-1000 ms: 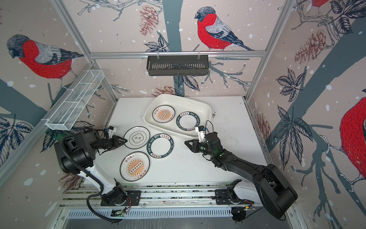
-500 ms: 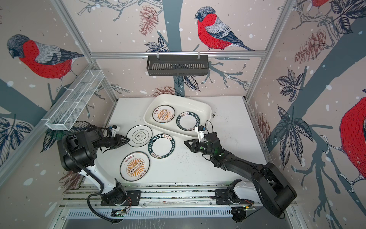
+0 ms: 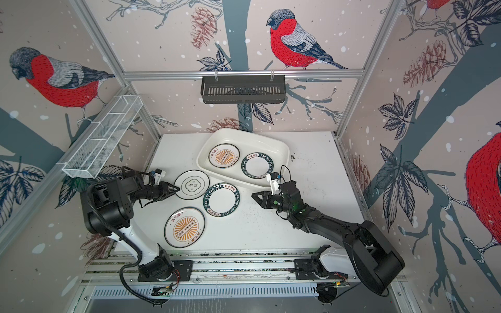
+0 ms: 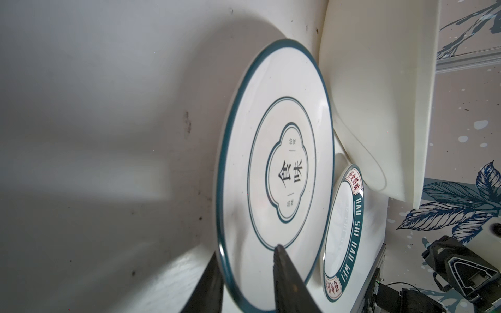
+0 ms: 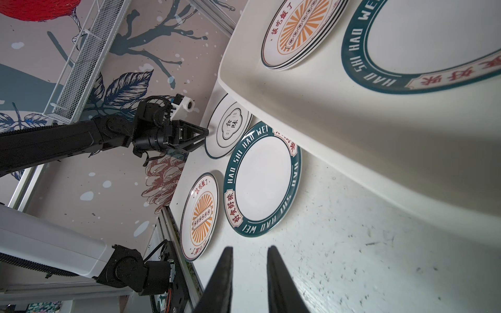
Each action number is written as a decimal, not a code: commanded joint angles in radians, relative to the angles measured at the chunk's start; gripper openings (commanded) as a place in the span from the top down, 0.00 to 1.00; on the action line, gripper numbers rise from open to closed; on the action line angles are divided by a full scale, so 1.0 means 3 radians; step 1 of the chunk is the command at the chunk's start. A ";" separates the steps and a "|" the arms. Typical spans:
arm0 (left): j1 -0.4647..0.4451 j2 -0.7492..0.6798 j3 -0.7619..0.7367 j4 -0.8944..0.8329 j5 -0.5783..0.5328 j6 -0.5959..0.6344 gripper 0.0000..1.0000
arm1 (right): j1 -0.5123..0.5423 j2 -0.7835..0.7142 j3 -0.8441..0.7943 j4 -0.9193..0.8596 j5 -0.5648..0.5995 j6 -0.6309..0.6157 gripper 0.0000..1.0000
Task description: Place the plates into the plastic bin on the countertop
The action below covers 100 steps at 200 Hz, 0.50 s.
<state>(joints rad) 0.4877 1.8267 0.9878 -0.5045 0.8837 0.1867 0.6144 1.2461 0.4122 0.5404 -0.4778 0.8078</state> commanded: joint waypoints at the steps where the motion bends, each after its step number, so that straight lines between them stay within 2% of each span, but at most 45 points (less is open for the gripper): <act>1: -0.0028 -0.0031 0.0016 0.0054 0.0181 -0.0008 0.69 | 0.0014 0.0009 0.0016 0.0167 -0.0008 -0.0003 0.76; 38: -0.0033 0.0007 0.0015 0.0061 0.0154 -0.0034 0.73 | 0.0008 0.0008 0.0037 0.0178 -0.0023 -0.0003 0.76; 75: -0.0032 -0.0041 0.0016 0.0085 0.0124 -0.0097 0.84 | 0.0018 0.0095 0.0073 0.0157 -0.0028 -0.0016 0.76; 100: -0.0035 -0.0059 0.0016 0.0085 0.0104 -0.0121 0.86 | 0.0023 0.0113 0.0088 0.0157 -0.0033 -0.0018 0.76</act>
<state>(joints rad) 0.4793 1.8194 0.9878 -0.4831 0.8932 0.1566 0.6186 1.2755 0.4294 0.5602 -0.4789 0.8078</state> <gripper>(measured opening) 0.146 0.245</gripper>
